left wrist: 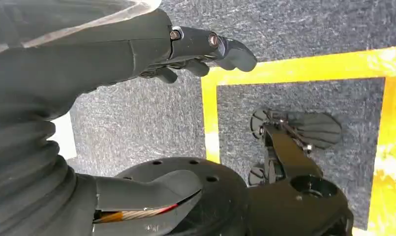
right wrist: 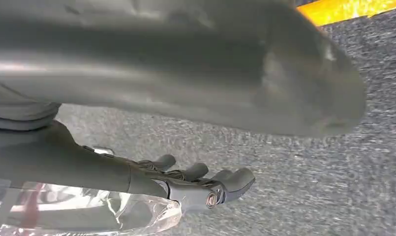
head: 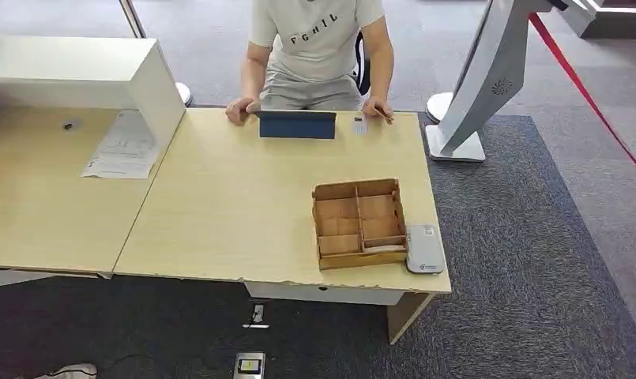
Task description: Pass the card to the sensor for recognition and then transmit it.
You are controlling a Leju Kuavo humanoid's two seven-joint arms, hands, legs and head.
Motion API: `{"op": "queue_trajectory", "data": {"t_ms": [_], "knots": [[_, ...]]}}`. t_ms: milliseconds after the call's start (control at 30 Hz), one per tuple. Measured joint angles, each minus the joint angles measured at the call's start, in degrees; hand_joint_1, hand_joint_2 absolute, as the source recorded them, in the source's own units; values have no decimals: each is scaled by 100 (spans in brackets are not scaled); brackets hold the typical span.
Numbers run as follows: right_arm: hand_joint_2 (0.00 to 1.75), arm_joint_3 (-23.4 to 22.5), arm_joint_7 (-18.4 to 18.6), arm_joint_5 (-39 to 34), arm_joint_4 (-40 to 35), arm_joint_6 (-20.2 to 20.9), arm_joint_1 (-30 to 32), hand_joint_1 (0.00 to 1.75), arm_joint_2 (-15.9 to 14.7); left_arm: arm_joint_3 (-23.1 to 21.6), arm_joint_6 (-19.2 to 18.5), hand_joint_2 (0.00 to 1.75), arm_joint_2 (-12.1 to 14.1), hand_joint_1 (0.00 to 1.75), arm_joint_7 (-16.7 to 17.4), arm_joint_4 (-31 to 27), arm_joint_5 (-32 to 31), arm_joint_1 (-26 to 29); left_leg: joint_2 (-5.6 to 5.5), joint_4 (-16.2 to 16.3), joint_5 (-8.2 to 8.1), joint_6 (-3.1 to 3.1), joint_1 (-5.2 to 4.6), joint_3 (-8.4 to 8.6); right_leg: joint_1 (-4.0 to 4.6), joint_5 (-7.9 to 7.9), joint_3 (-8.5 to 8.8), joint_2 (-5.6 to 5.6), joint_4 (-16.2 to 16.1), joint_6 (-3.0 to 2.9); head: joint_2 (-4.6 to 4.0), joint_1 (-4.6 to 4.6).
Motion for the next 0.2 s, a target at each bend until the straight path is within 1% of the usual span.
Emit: {"op": "queue_trajectory", "data": {"t_ms": [200], "knots": [[0, 0, -238, -15, 52, 37, 17, 0, 50, 15, -48, 175, 0, 0, -24, 0, -44, 4, 1, 2, 0, 0, -2, 1, -3, 1, 1, 0, -1, 1, 0, 0]]}}
